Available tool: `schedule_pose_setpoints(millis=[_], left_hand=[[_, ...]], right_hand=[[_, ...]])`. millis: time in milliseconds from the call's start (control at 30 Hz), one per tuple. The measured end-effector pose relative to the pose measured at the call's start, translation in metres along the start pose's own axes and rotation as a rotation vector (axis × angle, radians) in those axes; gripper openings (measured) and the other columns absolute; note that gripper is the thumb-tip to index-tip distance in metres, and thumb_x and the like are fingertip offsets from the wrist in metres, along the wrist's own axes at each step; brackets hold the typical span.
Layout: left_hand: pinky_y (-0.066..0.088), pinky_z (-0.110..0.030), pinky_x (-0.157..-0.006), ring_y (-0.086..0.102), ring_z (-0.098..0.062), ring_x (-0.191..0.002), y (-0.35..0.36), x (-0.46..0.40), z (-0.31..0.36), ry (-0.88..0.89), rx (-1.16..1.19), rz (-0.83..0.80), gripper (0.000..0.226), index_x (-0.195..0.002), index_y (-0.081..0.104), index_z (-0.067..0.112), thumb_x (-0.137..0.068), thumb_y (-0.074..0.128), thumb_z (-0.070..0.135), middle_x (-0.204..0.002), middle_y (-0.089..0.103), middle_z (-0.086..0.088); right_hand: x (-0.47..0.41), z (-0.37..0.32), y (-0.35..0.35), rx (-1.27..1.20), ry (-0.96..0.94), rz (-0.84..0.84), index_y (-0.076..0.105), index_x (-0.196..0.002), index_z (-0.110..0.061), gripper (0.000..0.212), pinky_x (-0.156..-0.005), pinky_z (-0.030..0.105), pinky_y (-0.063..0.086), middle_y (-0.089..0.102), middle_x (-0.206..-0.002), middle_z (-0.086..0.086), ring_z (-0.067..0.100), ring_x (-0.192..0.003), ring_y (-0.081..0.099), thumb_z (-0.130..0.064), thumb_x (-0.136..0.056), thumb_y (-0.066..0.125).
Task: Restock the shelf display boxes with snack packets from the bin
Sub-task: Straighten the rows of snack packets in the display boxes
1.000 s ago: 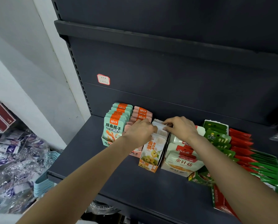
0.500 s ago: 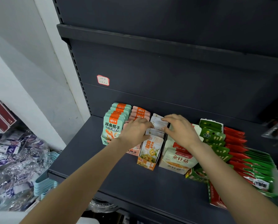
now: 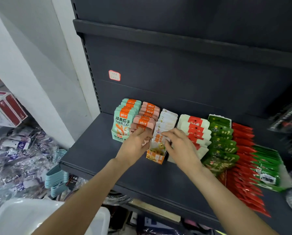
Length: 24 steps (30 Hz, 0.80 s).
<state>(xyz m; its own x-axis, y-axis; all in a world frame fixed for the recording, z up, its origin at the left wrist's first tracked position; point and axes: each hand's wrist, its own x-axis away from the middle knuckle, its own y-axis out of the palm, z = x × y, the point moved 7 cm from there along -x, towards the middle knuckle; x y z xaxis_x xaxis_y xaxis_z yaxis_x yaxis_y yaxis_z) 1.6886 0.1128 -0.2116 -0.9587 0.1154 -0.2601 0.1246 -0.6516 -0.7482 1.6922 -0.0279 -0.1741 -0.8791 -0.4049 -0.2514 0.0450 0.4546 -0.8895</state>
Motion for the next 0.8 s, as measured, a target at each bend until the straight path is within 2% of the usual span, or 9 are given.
schedule_pose_setpoints(millis=[100, 167, 267, 400, 533, 600, 667, 733, 800], left_hand=[[0.052, -0.041, -0.078, 0.056, -0.022, -0.098, 0.003, 0.011, -0.005, 0.007, 0.011, 0.014, 0.029, -0.115, 0.060, 0.012, -0.086, 0.063, 0.014, -0.116, 0.053, -0.003], [0.050, -0.037, -0.085, 0.055, -0.021, -0.105, 0.009, 0.018, -0.012, 0.000, 0.010, -0.012, 0.034, -0.120, 0.059, 0.013, -0.086, 0.064, 0.014, -0.121, 0.053, -0.003], [0.039, -0.029, -0.100, 0.049, -0.022, -0.120, 0.031, 0.028, -0.026, -0.035, 0.006, -0.162, 0.046, -0.130, 0.052, 0.013, -0.086, 0.065, 0.013, -0.130, 0.048, -0.007], [0.035, -0.032, -0.106, 0.040, -0.023, -0.129, 0.056, 0.031, -0.040, -0.090, -0.041, -0.370, 0.061, -0.142, 0.036, 0.017, -0.088, 0.062, 0.013, -0.143, 0.036, -0.007], [0.033, -0.024, -0.099, 0.045, -0.023, -0.122, 0.059, 0.028, -0.038, -0.074, -0.020, -0.364, 0.053, -0.138, 0.042, 0.014, -0.088, 0.059, 0.009, -0.136, 0.042, -0.007], [0.038, -0.028, -0.098, 0.049, -0.024, -0.116, 0.060, 0.033, -0.037, -0.076, -0.012, -0.348, 0.045, -0.133, 0.047, 0.014, -0.089, 0.057, 0.011, -0.130, 0.046, -0.008], [0.042, -0.033, -0.096, 0.052, -0.023, -0.110, 0.061, 0.042, -0.035, -0.054, -0.017, -0.353, 0.039, -0.128, 0.052, 0.013, -0.089, 0.058, 0.013, -0.123, 0.048, -0.008], [0.045, -0.035, -0.092, 0.054, -0.022, -0.102, 0.062, 0.052, -0.033, -0.040, -0.026, -0.367, 0.033, -0.123, 0.055, 0.014, -0.090, 0.058, 0.017, -0.114, 0.048, -0.006], [0.048, -0.038, -0.088, 0.055, -0.020, -0.097, 0.059, 0.058, -0.030, -0.037, -0.033, -0.373, 0.029, -0.119, 0.057, 0.018, -0.090, 0.059, 0.022, -0.111, 0.048, -0.004]], right_hand=[[0.017, -0.003, 0.020, -0.057, 0.112, -0.063, 0.056, -0.128, -0.018, 0.033, -0.087, 0.032, 0.047, 0.054, -0.120, 0.000, 0.019, -0.108, 0.055, -0.018, -0.096, 0.048], [0.027, -0.003, 0.034, -0.072, 0.175, -0.096, 0.052, -0.131, -0.016, 0.035, -0.088, 0.033, 0.046, 0.053, -0.119, 0.005, 0.023, -0.109, 0.055, -0.018, -0.096, 0.048], [0.040, 0.003, 0.058, -0.042, 0.281, -0.212, 0.038, -0.141, -0.016, 0.045, -0.091, 0.038, 0.046, 0.048, -0.123, 0.010, 0.028, -0.113, 0.052, -0.022, -0.097, 0.046], [0.047, 0.013, 0.076, 0.028, 0.379, -0.276, 0.023, -0.149, -0.019, 0.054, -0.087, 0.042, 0.048, 0.040, -0.127, 0.011, 0.031, -0.111, 0.052, -0.025, -0.099, 0.042], [0.046, 0.020, 0.081, -0.092, 0.413, -0.200, 0.040, -0.138, -0.013, 0.042, -0.088, 0.039, 0.046, 0.052, -0.121, 0.014, 0.032, -0.110, 0.054, -0.017, -0.097, 0.047], [0.052, 0.023, 0.081, -0.225, 0.449, -0.126, 0.046, -0.125, -0.010, 0.032, -0.082, 0.036, 0.048, 0.058, -0.115, 0.013, 0.028, -0.103, 0.059, -0.013, -0.095, 0.052], [0.060, 0.028, 0.083, -0.343, 0.511, -0.049, 0.043, -0.112, -0.010, 0.025, -0.077, 0.036, 0.051, 0.062, -0.110, 0.012, 0.027, -0.098, 0.062, -0.012, -0.092, 0.057], [0.067, 0.031, 0.086, -0.412, 0.577, -0.019, 0.041, -0.116, -0.009, 0.030, -0.078, 0.032, 0.049, 0.062, -0.114, 0.012, 0.028, -0.103, 0.062, -0.015, -0.092, 0.058], [0.071, 0.034, 0.090, -0.448, 0.627, -0.044, 0.037, -0.131, -0.010, 0.041, -0.082, 0.030, 0.044, 0.059, -0.125, 0.010, 0.030, -0.111, 0.058, -0.020, -0.095, 0.055]])
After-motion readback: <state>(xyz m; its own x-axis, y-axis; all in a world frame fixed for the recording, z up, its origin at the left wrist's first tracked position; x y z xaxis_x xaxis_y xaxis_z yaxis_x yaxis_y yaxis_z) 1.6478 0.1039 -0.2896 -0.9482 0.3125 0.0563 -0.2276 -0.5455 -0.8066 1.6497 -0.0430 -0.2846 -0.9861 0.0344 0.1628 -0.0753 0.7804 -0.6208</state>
